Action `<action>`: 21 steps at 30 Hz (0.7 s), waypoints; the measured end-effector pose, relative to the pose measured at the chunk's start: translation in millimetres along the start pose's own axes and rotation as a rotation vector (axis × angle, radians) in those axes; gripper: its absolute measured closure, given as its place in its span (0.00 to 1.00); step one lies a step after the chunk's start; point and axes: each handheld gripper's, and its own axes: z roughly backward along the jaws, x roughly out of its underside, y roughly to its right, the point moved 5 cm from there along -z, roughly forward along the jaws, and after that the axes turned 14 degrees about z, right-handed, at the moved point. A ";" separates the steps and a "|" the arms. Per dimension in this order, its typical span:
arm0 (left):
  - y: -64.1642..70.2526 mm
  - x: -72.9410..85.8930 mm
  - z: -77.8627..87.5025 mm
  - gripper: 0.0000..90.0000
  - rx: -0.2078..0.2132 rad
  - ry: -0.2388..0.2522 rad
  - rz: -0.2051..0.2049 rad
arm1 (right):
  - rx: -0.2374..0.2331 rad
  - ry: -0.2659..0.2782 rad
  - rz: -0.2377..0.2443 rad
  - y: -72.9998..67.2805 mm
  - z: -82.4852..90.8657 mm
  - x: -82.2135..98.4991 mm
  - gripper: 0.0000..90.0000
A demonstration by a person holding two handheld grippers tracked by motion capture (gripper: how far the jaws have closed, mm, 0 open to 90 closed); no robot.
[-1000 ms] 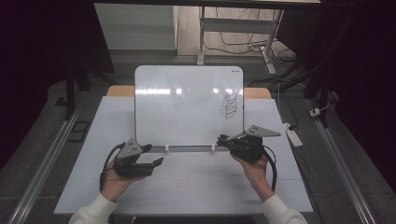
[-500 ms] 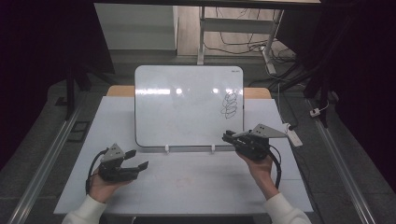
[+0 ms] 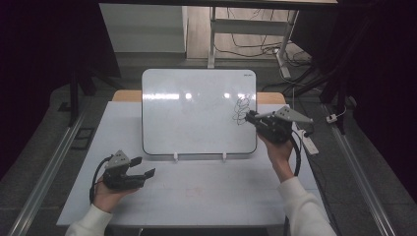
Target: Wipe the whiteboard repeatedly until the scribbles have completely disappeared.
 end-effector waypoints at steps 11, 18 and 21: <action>-2.7 1.6 -2.6 0.33 -0.003 -0.014 0.004 | 0.100 -0.062 0.019 51.8 -53.3 -11.0 0.86; -4.0 2.7 -4.6 0.33 -0.007 -0.022 0.003 | 0.126 -0.098 0.050 63.6 -78.0 -3.9 0.86; -6.2 3.3 -4.3 0.33 -0.004 -0.021 0.018 | 0.076 -0.110 0.071 50.1 -86.5 1.9 0.86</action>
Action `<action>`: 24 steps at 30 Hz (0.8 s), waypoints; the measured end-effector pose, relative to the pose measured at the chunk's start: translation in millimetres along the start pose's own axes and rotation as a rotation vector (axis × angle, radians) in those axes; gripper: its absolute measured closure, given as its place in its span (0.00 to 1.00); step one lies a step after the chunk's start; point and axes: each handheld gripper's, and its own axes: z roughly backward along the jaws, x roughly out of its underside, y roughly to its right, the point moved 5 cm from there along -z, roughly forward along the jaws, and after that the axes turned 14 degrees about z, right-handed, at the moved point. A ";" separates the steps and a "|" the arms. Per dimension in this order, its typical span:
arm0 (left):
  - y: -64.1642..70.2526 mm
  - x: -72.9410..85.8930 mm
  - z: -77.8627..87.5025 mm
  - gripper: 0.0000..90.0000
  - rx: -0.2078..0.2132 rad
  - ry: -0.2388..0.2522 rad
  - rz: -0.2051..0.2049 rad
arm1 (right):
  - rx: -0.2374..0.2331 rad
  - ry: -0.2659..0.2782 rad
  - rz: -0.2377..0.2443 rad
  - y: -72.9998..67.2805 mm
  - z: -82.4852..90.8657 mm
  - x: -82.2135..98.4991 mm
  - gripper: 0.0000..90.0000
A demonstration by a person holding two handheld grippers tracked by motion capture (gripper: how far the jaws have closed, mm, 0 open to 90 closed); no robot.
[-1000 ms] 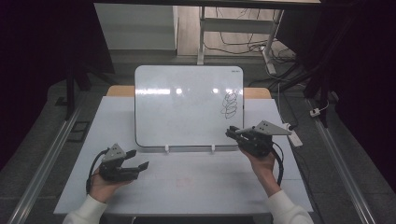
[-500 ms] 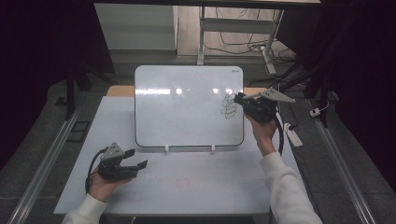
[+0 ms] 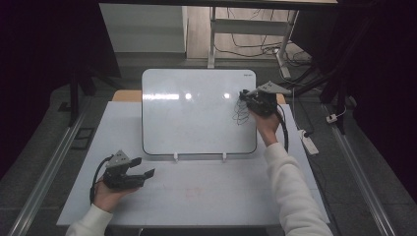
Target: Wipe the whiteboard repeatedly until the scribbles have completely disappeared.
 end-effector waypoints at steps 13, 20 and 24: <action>1.7 -0.1 0.2 0.33 0.002 0.002 -0.007 | -0.030 0.012 -0.006 -3.4 -3.4 1.2 0.86; 3.0 -0.3 1.5 0.33 0.002 0.006 -0.010 | 0.077 0.018 -0.063 16.8 3.4 0.0 0.86; 0.9 -0.5 0.8 0.33 0.002 0.005 -0.003 | -0.017 -0.001 -0.005 -4.6 -0.8 3.7 0.86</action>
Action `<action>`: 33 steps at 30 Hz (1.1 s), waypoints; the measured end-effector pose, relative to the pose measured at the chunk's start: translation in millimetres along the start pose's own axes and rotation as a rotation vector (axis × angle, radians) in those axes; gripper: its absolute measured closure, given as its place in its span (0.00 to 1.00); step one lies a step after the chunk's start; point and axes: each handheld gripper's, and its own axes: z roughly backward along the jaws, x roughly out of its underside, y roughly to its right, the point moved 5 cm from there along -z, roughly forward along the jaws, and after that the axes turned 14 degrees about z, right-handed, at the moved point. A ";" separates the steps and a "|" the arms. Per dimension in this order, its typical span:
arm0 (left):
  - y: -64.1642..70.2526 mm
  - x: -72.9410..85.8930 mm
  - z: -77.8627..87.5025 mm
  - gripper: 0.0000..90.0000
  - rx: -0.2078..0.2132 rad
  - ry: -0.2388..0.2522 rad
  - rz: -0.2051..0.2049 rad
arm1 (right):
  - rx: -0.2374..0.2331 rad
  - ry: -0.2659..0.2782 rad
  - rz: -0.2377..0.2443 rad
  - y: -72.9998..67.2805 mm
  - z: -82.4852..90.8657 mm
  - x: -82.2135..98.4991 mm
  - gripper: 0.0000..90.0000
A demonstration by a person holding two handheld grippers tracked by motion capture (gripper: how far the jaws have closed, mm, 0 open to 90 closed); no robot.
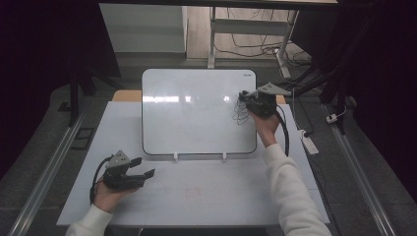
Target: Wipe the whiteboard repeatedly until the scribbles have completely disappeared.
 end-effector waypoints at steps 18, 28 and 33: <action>1.6 -0.4 1.5 0.33 -0.001 0.007 -0.006 | 0.118 0.021 -0.091 32.2 15.9 5.5 0.86; 1.7 -0.7 1.3 0.33 0.000 0.006 -0.006 | 0.096 0.008 -0.070 25.5 17.4 9.3 0.86; 1.3 -0.3 -0.4 0.33 -0.004 -0.002 -0.006 | 0.082 0.027 -0.071 18.0 11.2 5.5 0.86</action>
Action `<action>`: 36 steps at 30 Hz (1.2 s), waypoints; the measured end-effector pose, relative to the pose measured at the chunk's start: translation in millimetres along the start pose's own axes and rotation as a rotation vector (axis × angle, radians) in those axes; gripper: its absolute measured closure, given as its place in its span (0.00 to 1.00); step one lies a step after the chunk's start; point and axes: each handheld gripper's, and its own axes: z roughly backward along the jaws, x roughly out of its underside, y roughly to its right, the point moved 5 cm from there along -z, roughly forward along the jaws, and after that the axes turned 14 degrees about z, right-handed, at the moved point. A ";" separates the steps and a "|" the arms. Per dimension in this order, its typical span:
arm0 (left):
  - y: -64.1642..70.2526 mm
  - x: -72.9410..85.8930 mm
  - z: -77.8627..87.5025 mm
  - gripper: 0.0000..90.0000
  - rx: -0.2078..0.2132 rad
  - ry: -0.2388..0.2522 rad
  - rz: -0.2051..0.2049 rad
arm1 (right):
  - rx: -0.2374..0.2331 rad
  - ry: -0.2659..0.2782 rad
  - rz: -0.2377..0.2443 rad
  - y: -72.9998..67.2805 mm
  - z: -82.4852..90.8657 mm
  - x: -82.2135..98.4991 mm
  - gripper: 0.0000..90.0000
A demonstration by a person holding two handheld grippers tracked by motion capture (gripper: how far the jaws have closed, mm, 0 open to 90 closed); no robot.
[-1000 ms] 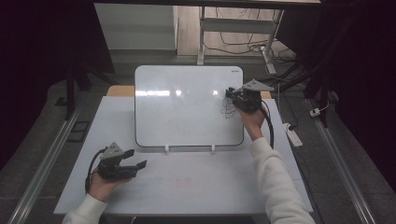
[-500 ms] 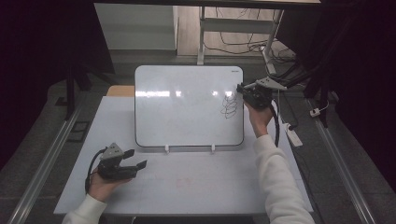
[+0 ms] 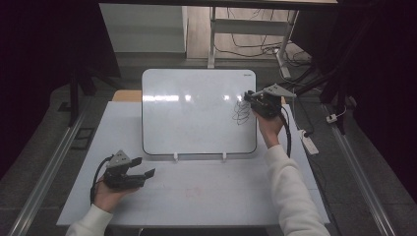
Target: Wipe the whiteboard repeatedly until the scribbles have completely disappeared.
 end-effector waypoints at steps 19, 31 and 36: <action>0.4 -0.3 1.9 0.33 0.003 0.007 -0.002 | -0.042 -0.011 0.057 -20.0 -5.1 1.0 0.86; 1.2 -0.3 0.8 0.33 0.001 0.005 -0.004 | 0.000 0.015 -0.001 -14.4 0.5 6.4 0.86; -0.5 -0.4 -0.6 0.33 0.000 0.001 0.002 | -0.115 -0.010 0.070 -41.0 -5.9 10.6 0.86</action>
